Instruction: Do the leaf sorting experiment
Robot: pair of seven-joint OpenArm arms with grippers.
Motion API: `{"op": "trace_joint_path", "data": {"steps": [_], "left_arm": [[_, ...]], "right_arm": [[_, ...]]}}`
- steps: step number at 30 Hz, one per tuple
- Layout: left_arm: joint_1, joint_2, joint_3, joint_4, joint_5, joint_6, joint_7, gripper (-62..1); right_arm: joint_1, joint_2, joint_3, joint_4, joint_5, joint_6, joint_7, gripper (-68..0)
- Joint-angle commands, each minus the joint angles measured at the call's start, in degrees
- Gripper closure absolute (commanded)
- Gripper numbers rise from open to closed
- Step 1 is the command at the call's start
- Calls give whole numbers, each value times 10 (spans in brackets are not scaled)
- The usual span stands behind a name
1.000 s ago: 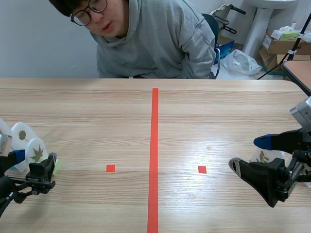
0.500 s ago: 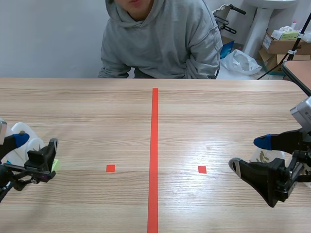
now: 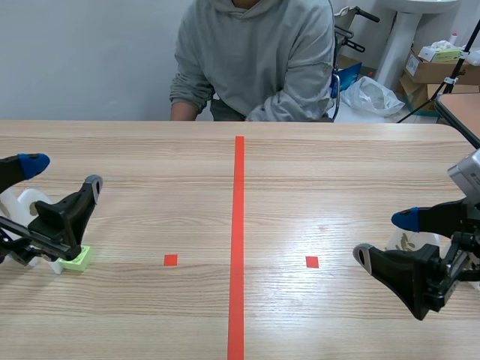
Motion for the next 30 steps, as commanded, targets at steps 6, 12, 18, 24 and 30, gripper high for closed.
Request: {"op": "trace_joint_path", "data": {"steps": [6, 12, 18, 24, 30], "left_arm": [[10, -58, 28, 26, -59, -57, 9, -483], [10, -88, 64, 27, -90, -66, 38, -609], [18, -103, 79, 41, -103, -75, 62, -623], [38, -117, 80, 72, -103, -75, 83, -623], [45, -143, 83, 72, -125, -72, 101, -623]], "right_arm": [[8, 0, 7, 10, 6, 7, 7, -600], [8, 0, 12, 10, 6, 7, 7, -611], [8, 5, 38, 18, 5, 7, 4, -611], [8, 35, 41, 34, -29, 7, -9, -679], [8, 54, 49, 35, -38, 4, -7, -679]]}}
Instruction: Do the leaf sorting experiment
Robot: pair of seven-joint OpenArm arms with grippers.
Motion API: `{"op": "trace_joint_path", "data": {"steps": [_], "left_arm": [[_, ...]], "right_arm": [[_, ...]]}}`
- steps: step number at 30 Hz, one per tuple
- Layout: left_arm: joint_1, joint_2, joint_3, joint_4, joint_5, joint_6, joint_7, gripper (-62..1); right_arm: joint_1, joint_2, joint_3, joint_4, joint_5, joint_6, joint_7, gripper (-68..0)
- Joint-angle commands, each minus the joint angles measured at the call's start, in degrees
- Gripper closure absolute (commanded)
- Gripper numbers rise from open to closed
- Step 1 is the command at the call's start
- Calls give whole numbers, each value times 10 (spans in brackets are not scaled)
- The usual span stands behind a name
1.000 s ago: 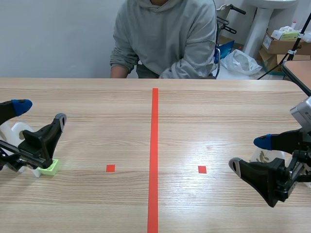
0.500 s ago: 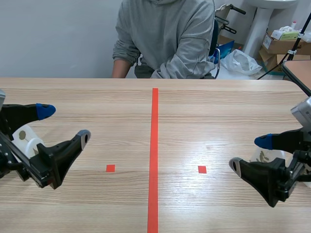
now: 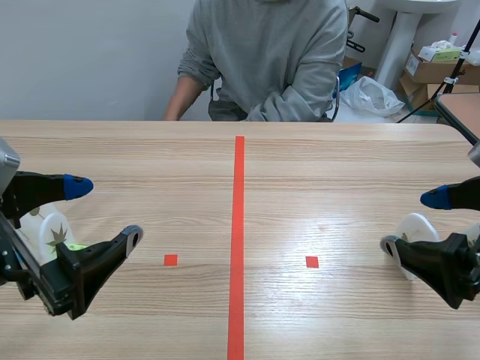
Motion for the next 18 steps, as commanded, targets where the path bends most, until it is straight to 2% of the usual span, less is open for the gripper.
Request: {"op": "trace_joint_path", "data": {"steps": [1, 2, 6, 12, 18], "left_arm": [[5, -7, -1, 6, -19, 3, 0, -623], [5, -10, -1, 5, -23, 5, 6, -623], [7, -19, -1, 3, -52, 5, 23, -623], [8, -34, -1, 3, -98, 23, 51, -623], [20, -37, -1, 3, -99, 23, 47, -623]], "right_arm": [[8, 3, 12, 9, 1, -8, 9, -679], [8, 3, 14, 9, 0, -19, 9, -679], [9, 5, 14, 9, 0, -19, 11, -679], [9, 5, 14, 9, 0, -19, 10, -679], [9, 5, 14, 9, 0, -19, -15, -679]]}}
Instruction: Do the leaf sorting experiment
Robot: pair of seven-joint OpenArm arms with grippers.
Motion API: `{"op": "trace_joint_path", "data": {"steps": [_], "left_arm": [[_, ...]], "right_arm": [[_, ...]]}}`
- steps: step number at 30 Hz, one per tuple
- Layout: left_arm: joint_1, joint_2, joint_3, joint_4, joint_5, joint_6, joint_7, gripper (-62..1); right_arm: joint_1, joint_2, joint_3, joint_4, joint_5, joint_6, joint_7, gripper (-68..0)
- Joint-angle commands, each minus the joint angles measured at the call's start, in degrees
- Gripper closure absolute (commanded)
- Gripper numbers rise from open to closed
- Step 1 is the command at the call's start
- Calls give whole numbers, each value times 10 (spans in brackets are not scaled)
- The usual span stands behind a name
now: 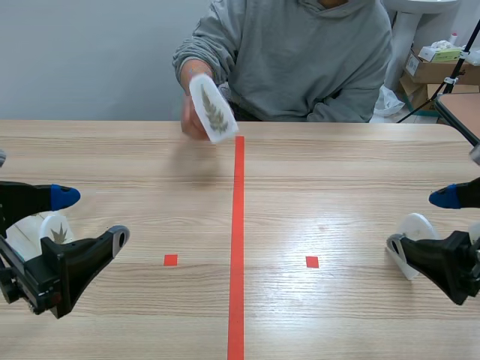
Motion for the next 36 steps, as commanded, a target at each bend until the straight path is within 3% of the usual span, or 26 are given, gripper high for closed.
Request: {"op": "trace_joint_path", "data": {"steps": [1, 5, 36], "left_arm": [[7, -2, -1, 4, -11, -2, -16, -623], [10, -2, -1, 4, -48, -2, -21, -623], [10, -2, -1, 4, -47, -2, -29, -623]], "right_arm": [[8, 5, 7, 9, 7, 5, 12, -679], [6, 5, 7, 9, 24, 9, 15, -679], [7, -3, 7, 9, 23, 8, 13, -679]]}}
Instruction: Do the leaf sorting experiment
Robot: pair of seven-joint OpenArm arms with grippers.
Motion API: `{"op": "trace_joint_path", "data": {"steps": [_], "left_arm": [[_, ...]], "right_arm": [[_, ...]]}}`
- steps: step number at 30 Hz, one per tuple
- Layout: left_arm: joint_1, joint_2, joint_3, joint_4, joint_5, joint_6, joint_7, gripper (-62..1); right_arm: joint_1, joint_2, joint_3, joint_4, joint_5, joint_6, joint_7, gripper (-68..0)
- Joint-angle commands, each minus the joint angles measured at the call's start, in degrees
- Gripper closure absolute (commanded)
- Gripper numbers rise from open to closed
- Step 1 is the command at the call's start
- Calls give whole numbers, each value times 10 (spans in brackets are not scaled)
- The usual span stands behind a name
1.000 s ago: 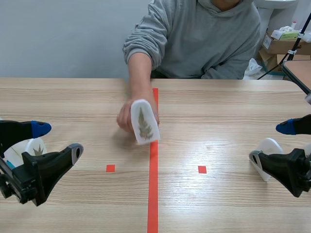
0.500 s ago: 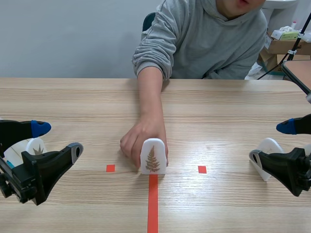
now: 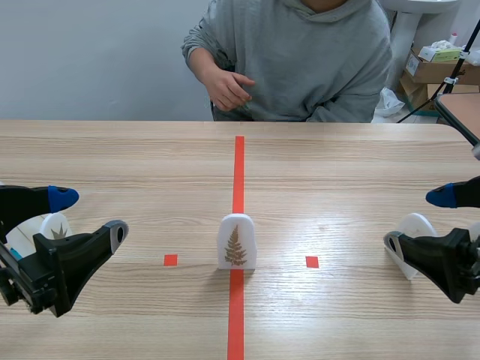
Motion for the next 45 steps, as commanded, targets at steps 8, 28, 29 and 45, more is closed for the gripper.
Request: {"op": "trace_joint_path", "data": {"steps": [8, 28, 29, 45], "left_arm": [[0, -2, -1, 4, -4, -2, -12, -623], [0, -2, -1, 4, -4, -2, -12, -623], [0, -2, -1, 4, -4, -2, -12, -623], [0, -2, -1, 4, -4, -2, -12, -623]], "right_arm": [[7, 2, 7, 9, 6, -1, 7, -679], [7, 2, 7, 9, 6, -1, -17, -679], [7, 2, 7, 9, 6, -1, -17, -679], [7, 2, 7, 9, 6, -1, -17, -679]]}}
